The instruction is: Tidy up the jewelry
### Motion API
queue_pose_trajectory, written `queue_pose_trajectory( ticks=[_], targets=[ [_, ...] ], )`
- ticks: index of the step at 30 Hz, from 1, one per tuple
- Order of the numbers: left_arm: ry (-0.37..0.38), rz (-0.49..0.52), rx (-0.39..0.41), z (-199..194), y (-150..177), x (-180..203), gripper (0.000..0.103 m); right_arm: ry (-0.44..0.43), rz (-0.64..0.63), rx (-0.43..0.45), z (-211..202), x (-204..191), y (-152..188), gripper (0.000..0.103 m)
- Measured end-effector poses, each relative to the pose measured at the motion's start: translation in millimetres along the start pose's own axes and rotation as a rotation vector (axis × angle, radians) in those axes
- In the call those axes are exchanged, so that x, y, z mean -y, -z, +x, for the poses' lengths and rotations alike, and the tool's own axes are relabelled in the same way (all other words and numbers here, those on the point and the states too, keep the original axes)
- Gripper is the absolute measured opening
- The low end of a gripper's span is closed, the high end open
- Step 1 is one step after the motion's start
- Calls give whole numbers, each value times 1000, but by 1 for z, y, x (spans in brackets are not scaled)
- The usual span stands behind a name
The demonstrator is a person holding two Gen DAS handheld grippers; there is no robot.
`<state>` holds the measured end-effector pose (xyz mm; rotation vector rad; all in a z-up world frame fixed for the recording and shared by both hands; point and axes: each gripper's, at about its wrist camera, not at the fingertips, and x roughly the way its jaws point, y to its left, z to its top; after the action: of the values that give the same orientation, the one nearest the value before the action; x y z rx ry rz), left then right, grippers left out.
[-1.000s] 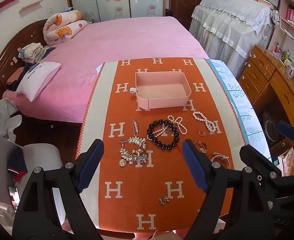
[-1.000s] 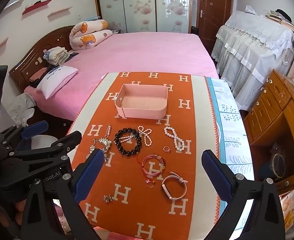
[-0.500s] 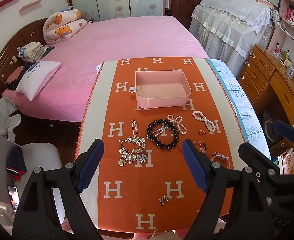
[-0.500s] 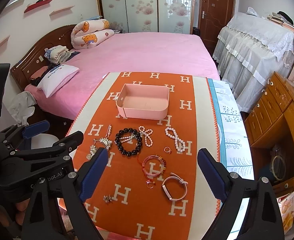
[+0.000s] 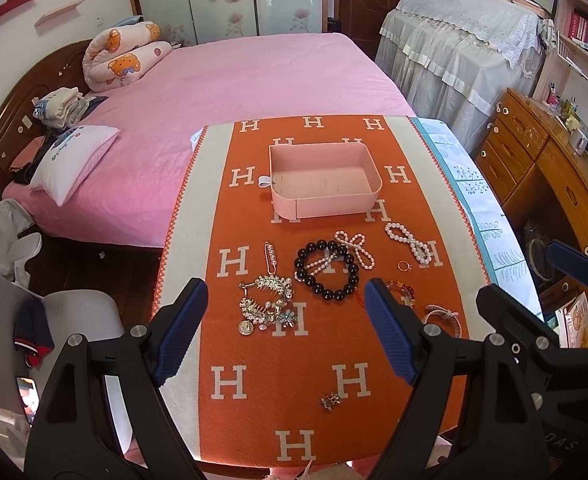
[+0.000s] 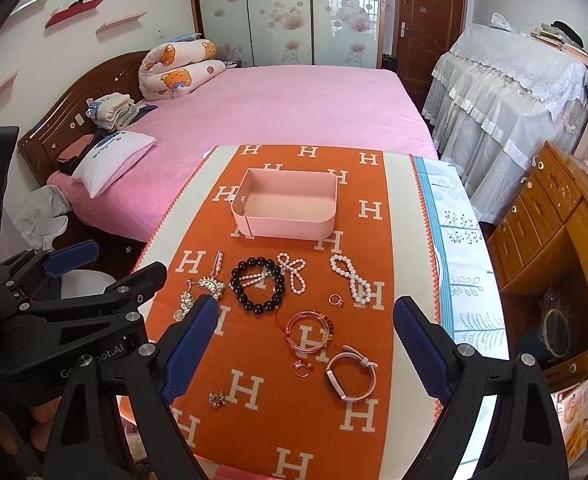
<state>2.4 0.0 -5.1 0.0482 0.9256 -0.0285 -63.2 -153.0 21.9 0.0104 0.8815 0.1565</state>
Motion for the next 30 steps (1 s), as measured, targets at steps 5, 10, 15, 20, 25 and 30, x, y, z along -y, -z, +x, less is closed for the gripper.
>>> queue_pose_trajectory(
  ticks=[5,10,15,20,25,30],
  targets=[
    [-4,4,-2,0,-2,-1,78,1,0,1,0,0,-1,91],
    [10,18,22,-6,-12,-7,78,8,5,2,1,-3,-4,91],
    [26,29,1,-3,-16,-14,78,20,7,2,2,-7,-6,90],
    [40,40,-22,2,-18,-16,78,36,12,5,3,-14,-9,90],
    [54,51,51,-2,-20,-17,79,54,19,10,4,-18,-12,89],
    [40,81,104,-3,-25,-16,79,74,14,16,4,-23,-14,86]
  ],
)
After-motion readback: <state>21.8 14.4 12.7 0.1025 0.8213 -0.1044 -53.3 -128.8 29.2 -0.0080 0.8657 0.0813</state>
